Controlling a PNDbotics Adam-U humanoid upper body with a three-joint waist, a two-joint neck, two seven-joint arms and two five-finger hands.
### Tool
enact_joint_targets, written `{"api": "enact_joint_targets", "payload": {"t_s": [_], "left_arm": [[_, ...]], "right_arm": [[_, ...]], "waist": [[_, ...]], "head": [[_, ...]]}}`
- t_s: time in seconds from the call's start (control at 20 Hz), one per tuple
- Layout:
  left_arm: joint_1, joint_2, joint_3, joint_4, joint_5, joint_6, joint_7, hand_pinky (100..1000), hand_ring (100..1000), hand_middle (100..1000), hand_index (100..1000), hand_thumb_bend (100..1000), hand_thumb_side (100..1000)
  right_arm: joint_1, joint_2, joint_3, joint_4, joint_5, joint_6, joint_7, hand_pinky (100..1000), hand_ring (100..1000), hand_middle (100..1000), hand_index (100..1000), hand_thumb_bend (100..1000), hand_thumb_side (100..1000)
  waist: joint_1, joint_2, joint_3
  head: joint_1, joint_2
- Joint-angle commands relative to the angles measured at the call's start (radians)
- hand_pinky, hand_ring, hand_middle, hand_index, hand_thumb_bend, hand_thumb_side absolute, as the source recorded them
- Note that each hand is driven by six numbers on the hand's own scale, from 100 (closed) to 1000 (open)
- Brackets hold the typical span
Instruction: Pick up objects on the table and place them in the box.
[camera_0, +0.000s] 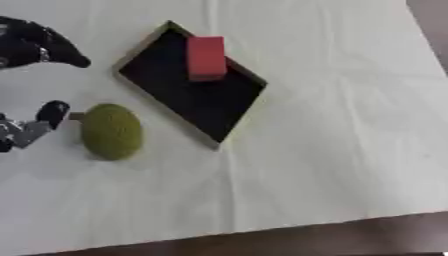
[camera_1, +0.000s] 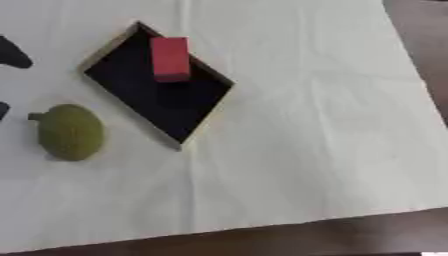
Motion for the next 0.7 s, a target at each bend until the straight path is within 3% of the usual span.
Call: {"api": "enact_joint_targets", "payload": {"t_s": [0.05,0.3,0.45,0.7], "left_arm": [[-0.003,0.047,-0.001,-0.014,0.0,0.002,-0.034,793,830,759,886,119,474],[0.01,0.067,-0.008,-0.014,0.001,0.01,-0.063,822,860,789,897,200,520],[0.005,0.069,-0.027,-0.014,-0.02,0.025,-0.058,883,899,806,911,356,576],[-0.015,0.052,-0.087,-0.014,-0.054,0.121,-0.018,871,878,740,866,473,669]], "right_arm": [[0.005,-0.038,-0.024,-0.035,0.015,-0.001,-0.022,997,1000,681,773,100,354],[0.021,-0.035,-0.029,-0.051,0.028,0.008,-0.032,1000,1000,677,770,100,376],[0.022,-0.027,-0.029,-0.055,0.03,0.019,-0.029,1000,1000,672,767,100,405],[0.027,-0.016,-0.027,-0.058,0.032,0.035,-0.012,1000,1000,669,766,100,434]], "waist": [[0.007,-0.017,-0.003],[0.014,-0.01,0.0],[0.019,-0.006,0.004],[0.025,-0.005,0.003]], "head": [[0.013,-0.019],[0.028,-0.029],[0.033,-0.03],[0.042,-0.028]]}}
